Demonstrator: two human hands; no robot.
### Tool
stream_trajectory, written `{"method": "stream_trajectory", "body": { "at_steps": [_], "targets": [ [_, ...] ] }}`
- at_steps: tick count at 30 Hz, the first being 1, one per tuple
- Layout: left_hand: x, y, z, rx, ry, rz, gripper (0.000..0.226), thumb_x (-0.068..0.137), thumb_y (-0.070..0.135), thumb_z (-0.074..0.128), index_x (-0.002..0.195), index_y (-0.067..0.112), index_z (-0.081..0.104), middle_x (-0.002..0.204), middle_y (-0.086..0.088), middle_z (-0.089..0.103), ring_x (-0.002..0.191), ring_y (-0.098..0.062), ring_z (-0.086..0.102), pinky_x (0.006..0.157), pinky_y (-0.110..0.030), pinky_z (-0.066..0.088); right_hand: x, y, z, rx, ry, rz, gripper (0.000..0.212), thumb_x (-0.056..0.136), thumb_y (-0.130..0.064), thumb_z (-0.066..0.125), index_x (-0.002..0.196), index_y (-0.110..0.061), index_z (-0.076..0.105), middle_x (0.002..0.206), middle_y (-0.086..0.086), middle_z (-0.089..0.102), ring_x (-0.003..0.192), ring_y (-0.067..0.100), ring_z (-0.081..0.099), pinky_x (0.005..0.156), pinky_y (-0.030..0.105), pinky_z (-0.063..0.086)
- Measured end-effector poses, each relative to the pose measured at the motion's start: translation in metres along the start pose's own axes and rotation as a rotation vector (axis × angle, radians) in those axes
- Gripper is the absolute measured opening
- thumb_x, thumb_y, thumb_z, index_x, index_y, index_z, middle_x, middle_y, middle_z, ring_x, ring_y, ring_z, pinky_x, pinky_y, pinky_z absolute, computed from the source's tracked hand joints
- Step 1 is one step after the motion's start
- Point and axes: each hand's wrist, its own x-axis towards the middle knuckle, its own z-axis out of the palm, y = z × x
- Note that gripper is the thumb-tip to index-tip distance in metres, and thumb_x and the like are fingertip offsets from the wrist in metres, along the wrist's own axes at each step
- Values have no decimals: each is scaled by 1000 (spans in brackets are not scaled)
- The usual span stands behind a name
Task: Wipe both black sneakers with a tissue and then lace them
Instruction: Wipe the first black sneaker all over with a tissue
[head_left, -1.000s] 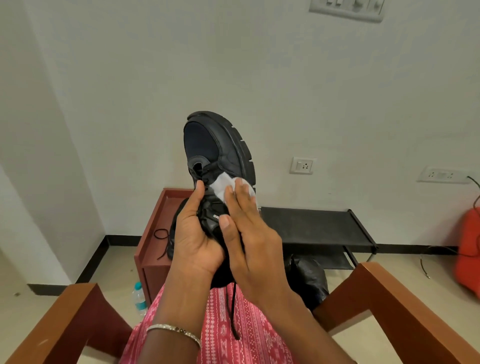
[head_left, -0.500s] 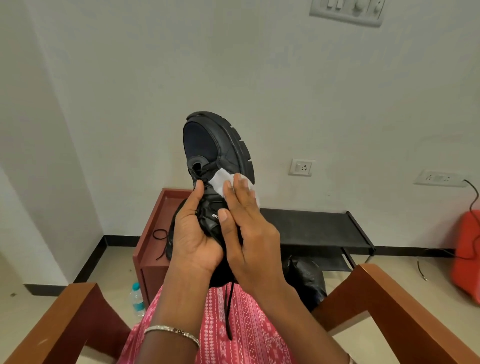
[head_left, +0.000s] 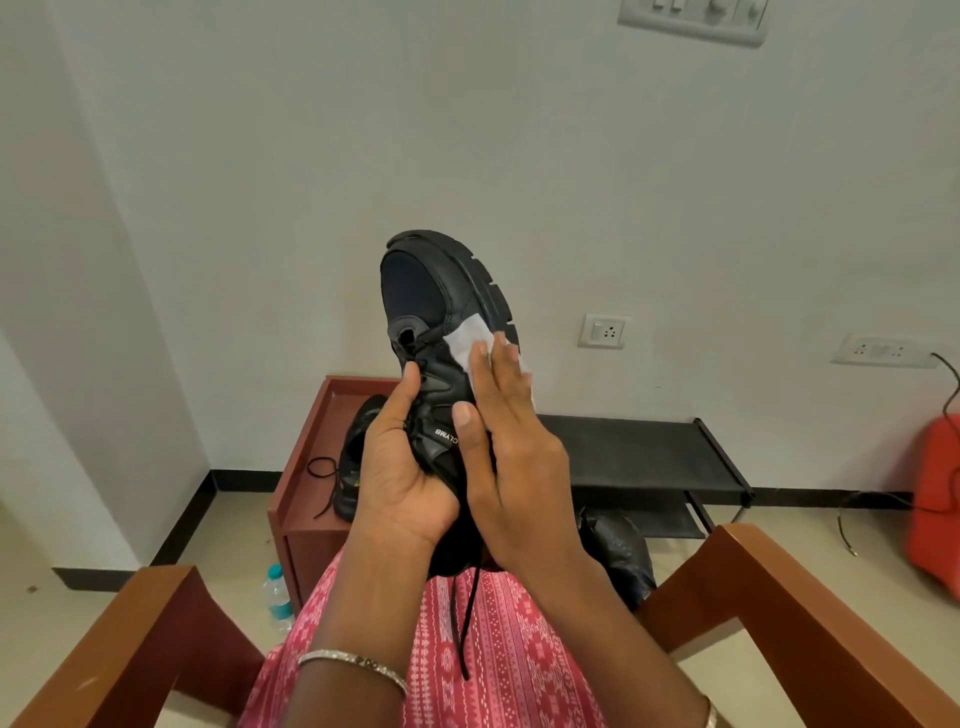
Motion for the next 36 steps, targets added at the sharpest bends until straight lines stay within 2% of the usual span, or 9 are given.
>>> {"method": "stream_trajectory", "body": {
  "at_steps": [4,8,13,16,19,26,29,33,36],
  "targets": [
    [3,7,-6,17,25,30,49,101,37,52,82,2,81,97,-18,76,82,-30,76,64,-42,63,-32,-1,3,16,-42,1,53,107,-34,38,157,-19,27,166,-5,17,152,8,14,117,40,35],
    [6,11,-10,23,42,36,47,100,39,53,86,4,81,104,-17,76,88,-32,76,77,-51,61,-68,-2,8,17,-8,35,52,106,-33,43,155,-18,31,163,-4,25,152,8,16,117,41,34],
    [3,3,-4,17,49,0,44,100,35,54,93,0,79,103,-19,75,85,-31,76,65,-42,63,-23,-4,5,61,-5,69,55,106,-39,35,157,-19,26,166,-5,16,152,7,12,118,43,34],
    [2,0,-3,2,35,-4,41,100,33,54,100,1,79,110,-17,74,94,-30,75,71,-40,63,4,-5,2,34,7,56,56,106,-39,32,158,-19,24,166,-6,11,153,6,5,120,43,31],
    [0,2,-3,-8,18,14,44,101,33,52,91,1,80,104,-18,76,87,-30,76,67,-40,63,-1,-5,3,32,-18,21,55,107,-38,33,158,-19,23,167,-6,10,153,8,6,119,43,33],
    [5,9,-8,33,34,25,49,100,39,52,84,3,81,101,-18,76,87,-32,76,80,-52,59,-65,0,6,40,-3,56,51,106,-35,39,155,-19,32,163,-7,25,151,6,17,118,41,33],
    [3,5,-6,28,47,-13,43,99,36,56,89,2,81,107,-19,75,89,-31,76,73,-45,63,-36,0,4,60,-3,75,53,106,-41,35,156,-22,29,164,-8,19,152,5,14,117,43,36],
    [2,0,-5,20,44,-33,39,99,33,56,99,3,80,116,-17,73,99,-29,74,80,-41,62,7,0,0,25,27,66,55,106,-42,31,157,-22,27,165,-9,13,152,3,8,118,45,34],
    [2,3,-5,-4,20,-20,40,99,35,56,100,3,79,115,-17,73,98,-30,74,78,-42,63,3,0,1,39,11,30,53,107,-37,35,157,-20,27,166,-8,12,152,5,8,119,40,32]
  ]
}}
